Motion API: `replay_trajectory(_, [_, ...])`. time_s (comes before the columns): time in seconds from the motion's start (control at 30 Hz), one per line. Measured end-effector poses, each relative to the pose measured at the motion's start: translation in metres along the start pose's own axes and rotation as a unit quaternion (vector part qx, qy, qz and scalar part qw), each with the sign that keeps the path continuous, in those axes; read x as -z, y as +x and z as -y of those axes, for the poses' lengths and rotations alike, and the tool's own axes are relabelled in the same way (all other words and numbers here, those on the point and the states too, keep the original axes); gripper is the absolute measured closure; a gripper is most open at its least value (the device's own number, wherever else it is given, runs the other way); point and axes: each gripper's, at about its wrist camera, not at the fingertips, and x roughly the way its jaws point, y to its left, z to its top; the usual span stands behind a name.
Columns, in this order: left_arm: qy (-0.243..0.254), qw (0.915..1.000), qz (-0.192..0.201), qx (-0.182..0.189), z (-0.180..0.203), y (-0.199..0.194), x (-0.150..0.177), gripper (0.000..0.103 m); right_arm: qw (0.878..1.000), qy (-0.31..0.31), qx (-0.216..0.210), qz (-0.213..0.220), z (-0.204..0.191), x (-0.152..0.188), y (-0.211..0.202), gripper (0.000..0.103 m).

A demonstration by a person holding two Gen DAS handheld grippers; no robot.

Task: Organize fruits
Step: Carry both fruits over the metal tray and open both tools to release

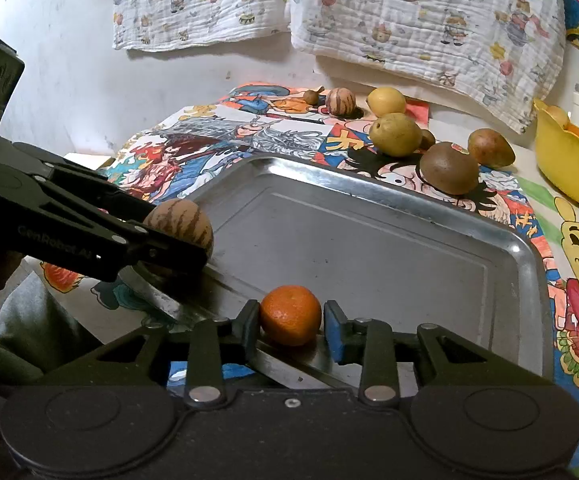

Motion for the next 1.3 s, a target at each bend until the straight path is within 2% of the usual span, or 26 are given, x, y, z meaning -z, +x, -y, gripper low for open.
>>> replay_trajectory(0.1, [0.000, 1.0000, 0.005, -0.004, -0.001, -0.002, 0.000, 0.044, 1.000, -0.002, 0.000, 0.001, 0.001, 0.001, -0.001, 0.064])
replay_trajectory(0.23, [0.000, 0.9999, 0.013, -0.006, -0.003, -0.006, -0.001, 0.034, 1.000, -0.003, 0.000, 0.003, 0.002, 0.001, -0.005, 0.059])
replay_trajectory(0.5, [0.024, 0.9993, 0.029, -0.006, -0.002, -0.019, 0.005, 0.014, 1.000, -0.019, -0.008, 0.005, 0.001, 0.005, -0.019, 0.030])
replay_trajectory(0.67, [0.047, 0.9980, 0.042, 0.004, -0.006, -0.031, 0.009, 0.003, 0.999, -0.046, -0.008, -0.002, -0.004, 0.009, -0.027, 0.019])
replay_trajectory(0.97, [0.134, 0.9899, 0.045, -0.008, -0.003, -0.044, 0.016, 0.001, 0.998, -0.055, -0.002, -0.004, 0.009, 0.007, -0.036, 0.006])
replay_trajectory(1.3, [0.146, 0.9885, 0.027, -0.031, -0.019, -0.042, 0.002, 0.001, 0.999, -0.028, 0.034, -0.001, 0.051, -0.004, -0.036, 0.001])
